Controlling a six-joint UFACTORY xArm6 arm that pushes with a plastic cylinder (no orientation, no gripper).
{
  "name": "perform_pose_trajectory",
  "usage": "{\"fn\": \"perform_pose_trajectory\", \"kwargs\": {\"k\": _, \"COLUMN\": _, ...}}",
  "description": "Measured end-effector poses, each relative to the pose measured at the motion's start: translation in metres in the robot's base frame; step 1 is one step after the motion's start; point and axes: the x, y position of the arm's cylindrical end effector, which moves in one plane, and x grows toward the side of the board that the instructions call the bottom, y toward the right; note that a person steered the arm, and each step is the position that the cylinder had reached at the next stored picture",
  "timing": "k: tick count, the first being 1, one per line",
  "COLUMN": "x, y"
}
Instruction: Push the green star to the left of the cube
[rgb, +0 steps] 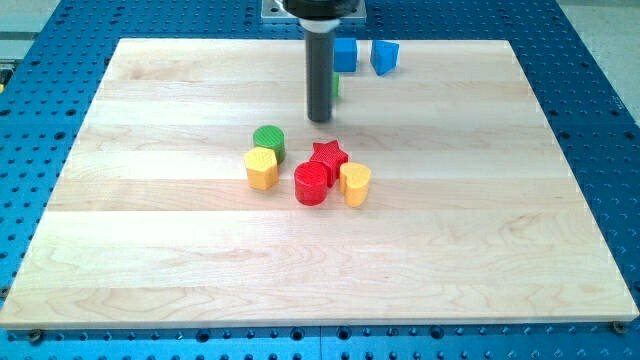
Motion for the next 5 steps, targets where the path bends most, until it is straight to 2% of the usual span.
{"fn": "perform_pose_trajectory", "kwargs": {"k": 1, "x": -0.023, "y": 0.030}}
{"fn": "perform_pose_trajectory", "kwargs": {"k": 2, "x": -0.049, "y": 0.017}}
{"fn": "perform_pose_trajectory", "kwargs": {"k": 3, "x": -0.073, "y": -0.028}}
{"fn": "perform_pose_trajectory", "kwargs": {"k": 4, "x": -0.047, "y": -0.041}}
{"fn": "perform_pose_trajectory", "kwargs": {"k": 5, "x": -0.051, "y": -0.073}}
